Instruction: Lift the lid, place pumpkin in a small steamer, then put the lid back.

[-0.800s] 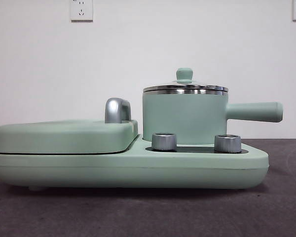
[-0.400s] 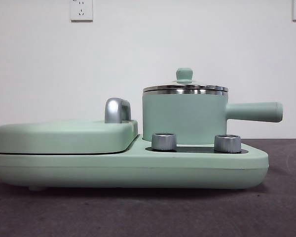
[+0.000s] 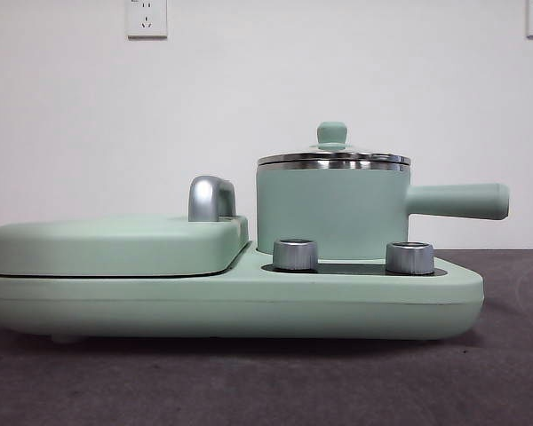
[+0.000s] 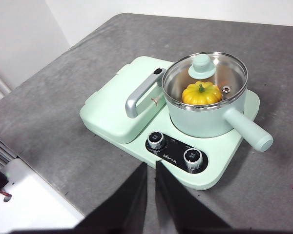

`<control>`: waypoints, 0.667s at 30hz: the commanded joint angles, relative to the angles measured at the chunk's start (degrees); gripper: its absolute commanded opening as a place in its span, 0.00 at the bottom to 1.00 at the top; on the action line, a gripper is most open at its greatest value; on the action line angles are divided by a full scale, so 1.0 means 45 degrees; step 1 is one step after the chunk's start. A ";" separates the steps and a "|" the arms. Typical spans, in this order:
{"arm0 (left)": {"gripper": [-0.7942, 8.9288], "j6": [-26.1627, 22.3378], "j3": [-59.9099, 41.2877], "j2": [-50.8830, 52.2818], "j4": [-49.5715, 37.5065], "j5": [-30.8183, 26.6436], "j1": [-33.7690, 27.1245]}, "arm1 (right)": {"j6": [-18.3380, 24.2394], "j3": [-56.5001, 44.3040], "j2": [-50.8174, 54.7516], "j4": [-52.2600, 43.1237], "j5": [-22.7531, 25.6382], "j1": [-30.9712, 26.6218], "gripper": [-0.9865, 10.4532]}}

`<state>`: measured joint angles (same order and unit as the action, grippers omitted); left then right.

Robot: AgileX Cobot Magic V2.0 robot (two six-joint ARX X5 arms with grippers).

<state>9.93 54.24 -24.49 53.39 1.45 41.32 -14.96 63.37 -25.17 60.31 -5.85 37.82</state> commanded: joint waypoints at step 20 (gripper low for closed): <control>0.09 -0.1719 -0.9782 0.4498 -0.8811 0.0000 -0.8947 | 0.0112 0.0175 -0.0034 -0.0165 -0.0024 0.0092 0.11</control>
<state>2.33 12.19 -5.06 14.44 1.43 1.67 -14.96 63.37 -25.17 60.18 -5.93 37.82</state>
